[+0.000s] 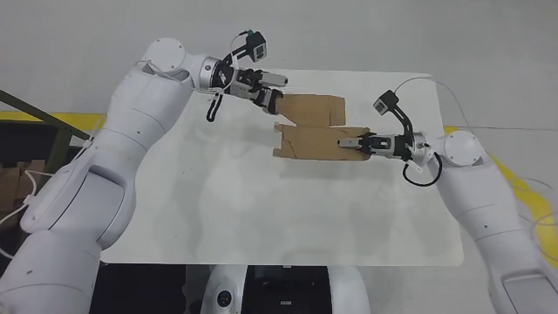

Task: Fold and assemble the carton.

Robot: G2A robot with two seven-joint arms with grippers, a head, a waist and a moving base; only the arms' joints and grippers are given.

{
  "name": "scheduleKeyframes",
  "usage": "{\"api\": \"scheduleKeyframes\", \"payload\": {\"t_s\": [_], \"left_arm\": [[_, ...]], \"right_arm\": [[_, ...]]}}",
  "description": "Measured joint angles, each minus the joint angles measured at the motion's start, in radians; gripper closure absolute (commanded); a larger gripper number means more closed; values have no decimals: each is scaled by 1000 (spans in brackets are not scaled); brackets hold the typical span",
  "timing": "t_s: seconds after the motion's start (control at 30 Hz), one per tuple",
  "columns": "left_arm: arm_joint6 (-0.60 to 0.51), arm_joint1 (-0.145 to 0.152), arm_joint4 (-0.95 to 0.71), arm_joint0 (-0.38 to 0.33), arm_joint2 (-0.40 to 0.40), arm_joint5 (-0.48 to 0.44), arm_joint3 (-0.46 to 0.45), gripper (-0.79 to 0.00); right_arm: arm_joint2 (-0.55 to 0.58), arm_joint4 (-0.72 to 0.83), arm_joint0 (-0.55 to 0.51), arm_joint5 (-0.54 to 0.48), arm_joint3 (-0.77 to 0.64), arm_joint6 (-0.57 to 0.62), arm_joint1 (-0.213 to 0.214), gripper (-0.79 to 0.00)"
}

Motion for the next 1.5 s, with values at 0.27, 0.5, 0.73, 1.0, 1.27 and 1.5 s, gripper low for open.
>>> {"api": "scheduleKeyframes", "payload": {"t_s": [0.27, 0.5, 0.73, 1.0, 1.27, 1.5], "left_arm": [[-2, -6, 23, -7, -13, 3, -8, -785], [7, -19, 50, -2, -6, -7, -5, -785], [30, -36, 92, -14, 4, -30, 26, -785], [47, -46, 135, -17, 6, -47, 40, -693], [80, -51, 170, -14, -3, -47, 62, -570], [105, -51, 192, -7, -17, -25, 67, -332]], "right_arm": [[-10, -2, 7, 7, -8, -5, -5, 0], [-10, -4, 4, 10, -22, -14, -6, 0], [-6, -13, -4, 16, -45, -21, -5, 0], [4, -20, -12, 26, -66, -35, -4, 0], [25, -11, -31, 28, -77, -60, 0, 0], [40, -20, -49, 34, -98, -85, 4, 0]]}}
